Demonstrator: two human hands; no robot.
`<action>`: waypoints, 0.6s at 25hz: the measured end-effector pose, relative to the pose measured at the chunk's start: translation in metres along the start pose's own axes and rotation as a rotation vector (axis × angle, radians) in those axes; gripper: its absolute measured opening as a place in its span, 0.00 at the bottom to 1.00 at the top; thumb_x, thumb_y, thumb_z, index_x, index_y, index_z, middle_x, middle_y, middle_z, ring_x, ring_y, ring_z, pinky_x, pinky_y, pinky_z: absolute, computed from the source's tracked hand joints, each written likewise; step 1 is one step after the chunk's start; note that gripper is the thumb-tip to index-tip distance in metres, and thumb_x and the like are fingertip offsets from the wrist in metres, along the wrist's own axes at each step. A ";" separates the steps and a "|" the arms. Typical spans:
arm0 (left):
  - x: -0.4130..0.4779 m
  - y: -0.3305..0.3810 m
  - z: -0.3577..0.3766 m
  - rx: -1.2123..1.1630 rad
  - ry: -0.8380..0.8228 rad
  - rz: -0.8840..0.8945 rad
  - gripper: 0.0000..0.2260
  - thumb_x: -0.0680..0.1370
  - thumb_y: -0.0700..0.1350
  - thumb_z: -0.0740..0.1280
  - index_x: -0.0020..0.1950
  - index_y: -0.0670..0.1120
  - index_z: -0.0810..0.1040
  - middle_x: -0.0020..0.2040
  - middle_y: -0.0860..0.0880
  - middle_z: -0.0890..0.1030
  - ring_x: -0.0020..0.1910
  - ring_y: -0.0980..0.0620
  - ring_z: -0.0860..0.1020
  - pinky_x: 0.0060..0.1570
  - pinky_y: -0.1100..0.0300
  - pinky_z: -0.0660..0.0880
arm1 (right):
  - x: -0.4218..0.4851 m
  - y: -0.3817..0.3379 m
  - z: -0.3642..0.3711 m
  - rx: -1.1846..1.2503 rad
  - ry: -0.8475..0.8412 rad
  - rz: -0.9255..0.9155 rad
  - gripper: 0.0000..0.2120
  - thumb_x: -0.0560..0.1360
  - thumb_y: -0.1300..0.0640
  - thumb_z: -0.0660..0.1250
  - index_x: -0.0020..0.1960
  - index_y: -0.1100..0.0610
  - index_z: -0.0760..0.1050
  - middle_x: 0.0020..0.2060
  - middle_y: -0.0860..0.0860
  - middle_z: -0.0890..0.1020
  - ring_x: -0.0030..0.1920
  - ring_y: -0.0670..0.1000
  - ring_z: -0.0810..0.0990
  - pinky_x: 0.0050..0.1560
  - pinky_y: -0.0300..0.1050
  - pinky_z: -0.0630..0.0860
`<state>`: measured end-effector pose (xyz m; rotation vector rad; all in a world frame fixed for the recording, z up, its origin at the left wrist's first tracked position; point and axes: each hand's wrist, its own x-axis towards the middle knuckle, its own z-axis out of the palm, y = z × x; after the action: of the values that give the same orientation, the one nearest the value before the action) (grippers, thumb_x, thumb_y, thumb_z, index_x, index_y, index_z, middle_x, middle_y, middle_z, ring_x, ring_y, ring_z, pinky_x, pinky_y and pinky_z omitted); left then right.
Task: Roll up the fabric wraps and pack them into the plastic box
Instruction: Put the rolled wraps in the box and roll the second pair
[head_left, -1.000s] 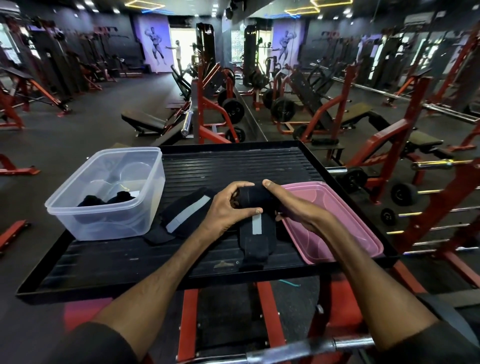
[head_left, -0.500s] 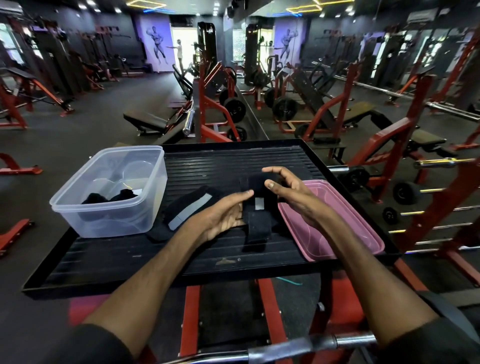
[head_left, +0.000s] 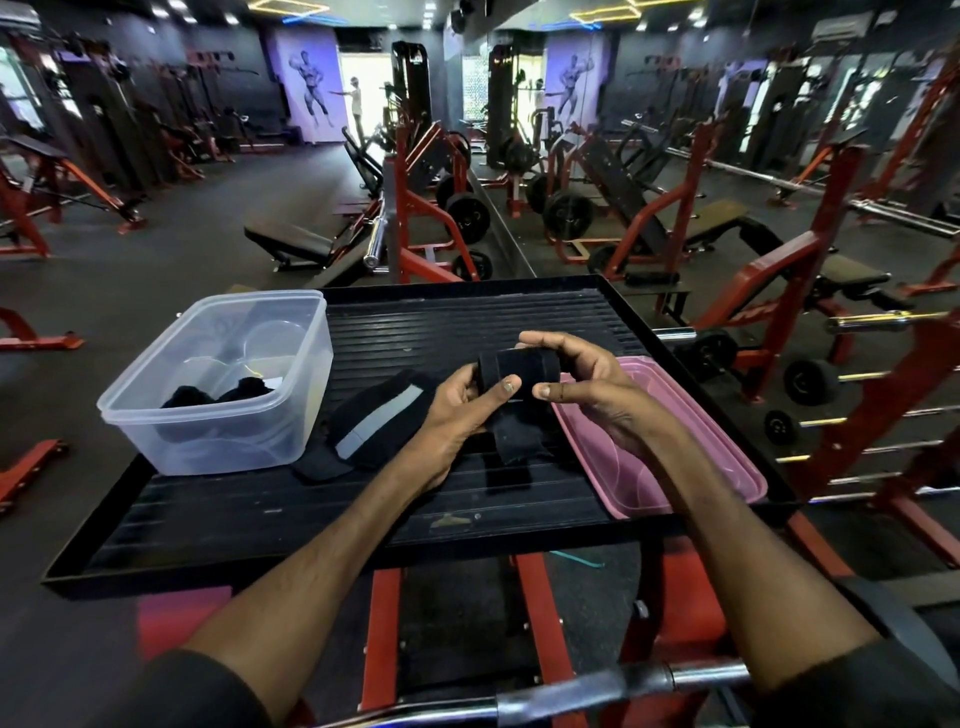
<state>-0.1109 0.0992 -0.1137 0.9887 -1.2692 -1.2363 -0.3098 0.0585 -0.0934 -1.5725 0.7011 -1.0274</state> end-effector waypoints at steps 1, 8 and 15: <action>0.002 -0.003 0.000 -0.020 0.021 0.033 0.14 0.79 0.45 0.71 0.64 0.44 0.79 0.58 0.45 0.85 0.56 0.48 0.84 0.52 0.57 0.82 | 0.002 -0.001 0.001 0.126 -0.010 0.049 0.28 0.74 0.72 0.69 0.72 0.56 0.73 0.63 0.53 0.81 0.59 0.49 0.82 0.54 0.44 0.80; 0.010 -0.010 0.000 0.020 0.070 0.116 0.19 0.74 0.39 0.76 0.64 0.41 0.78 0.57 0.45 0.85 0.58 0.47 0.83 0.60 0.51 0.79 | 0.011 0.001 0.031 0.228 0.111 0.282 0.15 0.84 0.47 0.58 0.58 0.53 0.80 0.45 0.47 0.85 0.43 0.45 0.84 0.39 0.42 0.80; 0.007 -0.003 -0.015 0.084 -0.005 0.098 0.19 0.75 0.38 0.76 0.64 0.46 0.78 0.56 0.47 0.86 0.56 0.49 0.84 0.49 0.58 0.82 | 0.005 0.012 0.009 -0.110 0.009 0.246 0.22 0.80 0.38 0.63 0.67 0.51 0.72 0.55 0.50 0.82 0.54 0.49 0.80 0.51 0.47 0.76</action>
<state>-0.0969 0.0905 -0.1171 0.9715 -1.3671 -1.1186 -0.2983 0.0556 -0.1046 -1.5311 0.9456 -0.8253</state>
